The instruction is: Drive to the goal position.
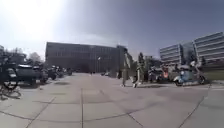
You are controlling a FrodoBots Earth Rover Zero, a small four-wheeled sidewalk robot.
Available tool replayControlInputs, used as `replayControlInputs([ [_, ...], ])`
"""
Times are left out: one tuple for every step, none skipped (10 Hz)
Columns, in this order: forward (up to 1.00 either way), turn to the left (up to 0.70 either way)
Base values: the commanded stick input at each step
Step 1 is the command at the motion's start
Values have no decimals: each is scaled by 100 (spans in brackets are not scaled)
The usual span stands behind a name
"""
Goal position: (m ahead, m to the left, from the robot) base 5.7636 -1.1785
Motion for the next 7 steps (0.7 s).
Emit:
replayControlInputs([
  [50,0],
  [50,0],
  [50,0],
  [50,0],
  [50,0],
  [50,0],
  [50,0],
])
